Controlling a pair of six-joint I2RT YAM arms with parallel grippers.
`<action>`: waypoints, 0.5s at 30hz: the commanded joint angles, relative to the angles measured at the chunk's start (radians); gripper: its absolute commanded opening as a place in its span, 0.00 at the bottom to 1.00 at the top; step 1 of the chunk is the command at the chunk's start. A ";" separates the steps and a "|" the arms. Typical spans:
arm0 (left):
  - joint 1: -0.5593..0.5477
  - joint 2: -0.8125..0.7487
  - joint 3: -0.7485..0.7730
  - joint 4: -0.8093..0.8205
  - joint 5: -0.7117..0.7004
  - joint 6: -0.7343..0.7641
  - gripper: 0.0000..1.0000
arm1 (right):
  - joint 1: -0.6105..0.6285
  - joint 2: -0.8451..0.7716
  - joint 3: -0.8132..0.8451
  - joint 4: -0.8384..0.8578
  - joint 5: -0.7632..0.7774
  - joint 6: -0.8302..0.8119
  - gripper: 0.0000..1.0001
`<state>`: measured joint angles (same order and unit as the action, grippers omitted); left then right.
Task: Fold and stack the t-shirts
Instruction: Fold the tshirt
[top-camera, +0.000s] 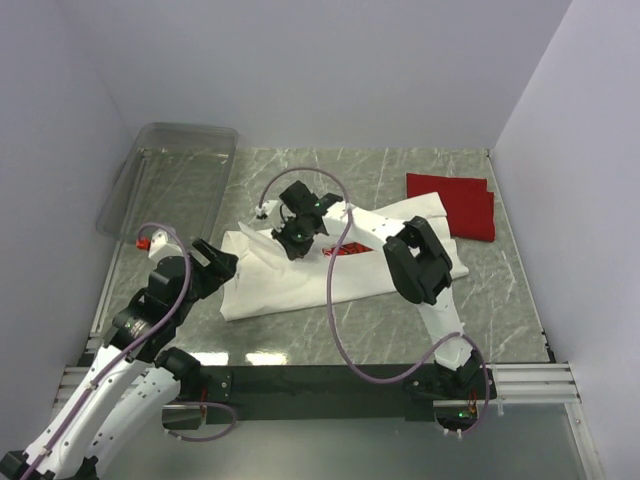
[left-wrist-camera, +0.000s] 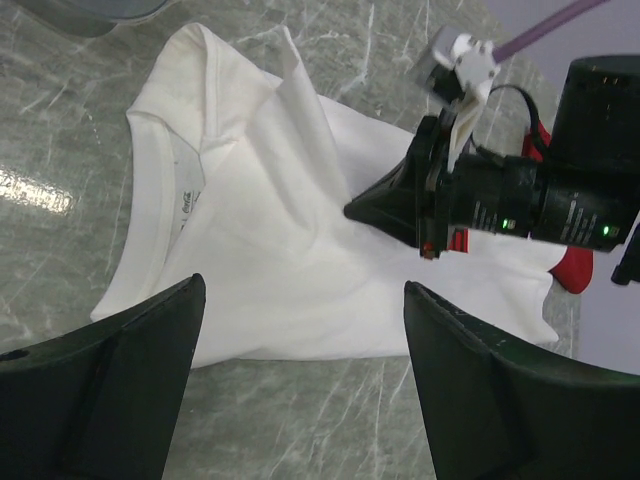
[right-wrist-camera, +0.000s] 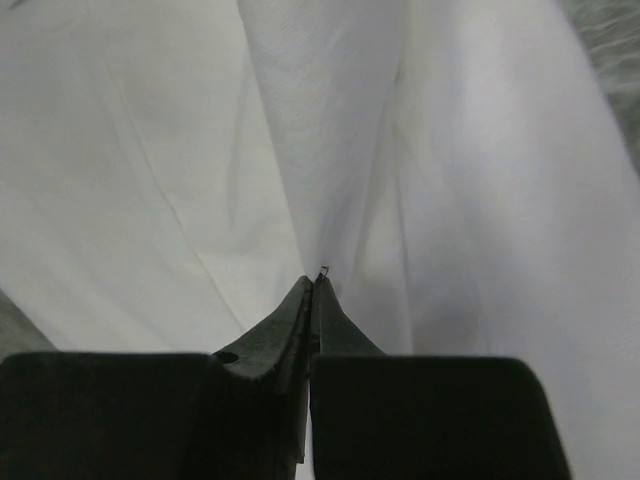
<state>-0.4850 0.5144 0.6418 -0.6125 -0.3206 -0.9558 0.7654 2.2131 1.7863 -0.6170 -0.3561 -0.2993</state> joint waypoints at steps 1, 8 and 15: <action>0.005 -0.019 0.005 -0.001 -0.023 0.002 0.85 | 0.058 -0.127 -0.096 0.052 0.023 -0.101 0.00; 0.003 -0.043 0.009 -0.006 -0.032 0.008 0.86 | 0.218 -0.231 -0.263 0.097 0.169 -0.214 0.10; 0.003 -0.060 0.015 -0.032 -0.038 0.014 0.86 | 0.198 -0.260 -0.237 0.022 0.140 -0.230 0.41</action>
<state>-0.4805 0.4656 0.6418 -0.6384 -0.3538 -0.9543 1.0229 2.0216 1.5311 -0.5850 -0.2253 -0.5064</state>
